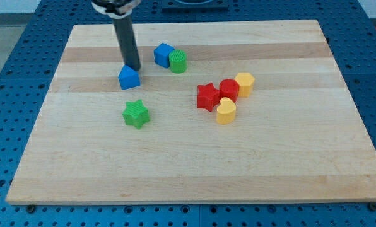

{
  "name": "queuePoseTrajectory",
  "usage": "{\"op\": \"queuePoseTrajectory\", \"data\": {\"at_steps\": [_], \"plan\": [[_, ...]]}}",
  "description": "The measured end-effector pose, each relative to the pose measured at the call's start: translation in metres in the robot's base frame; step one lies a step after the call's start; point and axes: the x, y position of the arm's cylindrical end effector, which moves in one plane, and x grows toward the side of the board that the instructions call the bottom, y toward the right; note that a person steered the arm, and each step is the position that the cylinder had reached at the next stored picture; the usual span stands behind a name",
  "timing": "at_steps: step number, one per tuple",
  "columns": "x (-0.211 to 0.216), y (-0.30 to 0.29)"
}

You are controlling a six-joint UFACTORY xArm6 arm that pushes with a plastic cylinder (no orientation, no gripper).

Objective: Push the yellow heart to the red star

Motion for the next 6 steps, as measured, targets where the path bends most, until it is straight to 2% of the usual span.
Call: {"op": "queuePoseTrajectory", "data": {"at_steps": [1, 3, 4, 5, 6], "plan": [[-0.017, 0.003], [-0.031, 0.054], [-0.036, 0.054], [-0.027, 0.056], [0.006, 0.054]]}}
